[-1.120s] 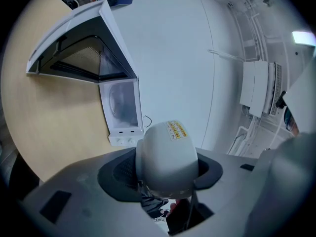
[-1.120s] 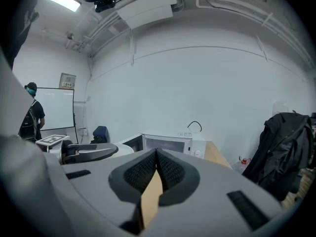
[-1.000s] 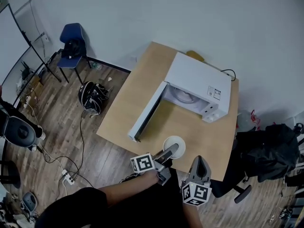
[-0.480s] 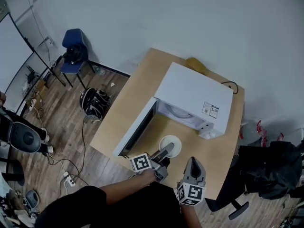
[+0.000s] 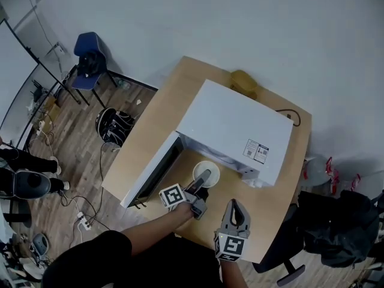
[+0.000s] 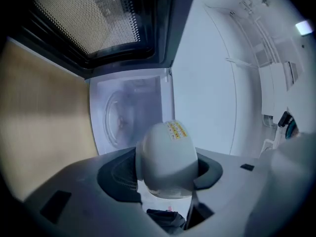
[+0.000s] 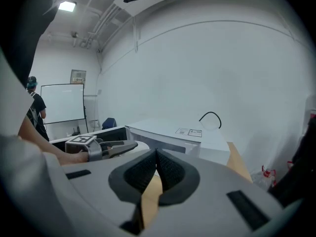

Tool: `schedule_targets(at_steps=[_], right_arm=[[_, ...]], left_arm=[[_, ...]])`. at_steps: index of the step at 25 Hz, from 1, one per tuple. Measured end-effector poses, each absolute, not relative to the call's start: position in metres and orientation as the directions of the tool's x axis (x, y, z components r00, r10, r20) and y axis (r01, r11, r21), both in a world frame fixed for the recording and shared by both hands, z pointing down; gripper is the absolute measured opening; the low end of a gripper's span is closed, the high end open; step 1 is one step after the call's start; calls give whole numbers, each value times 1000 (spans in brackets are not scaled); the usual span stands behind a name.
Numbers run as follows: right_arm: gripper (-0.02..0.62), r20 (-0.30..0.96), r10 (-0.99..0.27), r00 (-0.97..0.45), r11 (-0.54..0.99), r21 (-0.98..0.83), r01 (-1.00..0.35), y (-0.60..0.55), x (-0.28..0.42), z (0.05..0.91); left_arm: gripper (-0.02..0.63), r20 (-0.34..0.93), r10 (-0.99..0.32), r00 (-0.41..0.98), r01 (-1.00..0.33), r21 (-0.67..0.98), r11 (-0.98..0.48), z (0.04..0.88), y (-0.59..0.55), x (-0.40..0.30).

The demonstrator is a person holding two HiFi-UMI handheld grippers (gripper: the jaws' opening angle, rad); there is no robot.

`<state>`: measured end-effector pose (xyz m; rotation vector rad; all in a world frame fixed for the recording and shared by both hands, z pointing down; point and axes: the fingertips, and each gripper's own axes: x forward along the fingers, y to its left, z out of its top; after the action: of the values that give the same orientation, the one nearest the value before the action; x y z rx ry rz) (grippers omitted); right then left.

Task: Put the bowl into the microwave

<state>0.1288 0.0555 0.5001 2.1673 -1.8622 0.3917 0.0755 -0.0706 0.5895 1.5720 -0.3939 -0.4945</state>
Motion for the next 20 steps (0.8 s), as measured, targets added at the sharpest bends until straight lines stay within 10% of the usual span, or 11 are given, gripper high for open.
schedule_targets(at_steps=[20], right_arm=[[60,428,-897,114,-137,-22,-990,40,152,546]], left_arm=[[236,-6,-527,850,-41,996,-78,673,-160,142]])
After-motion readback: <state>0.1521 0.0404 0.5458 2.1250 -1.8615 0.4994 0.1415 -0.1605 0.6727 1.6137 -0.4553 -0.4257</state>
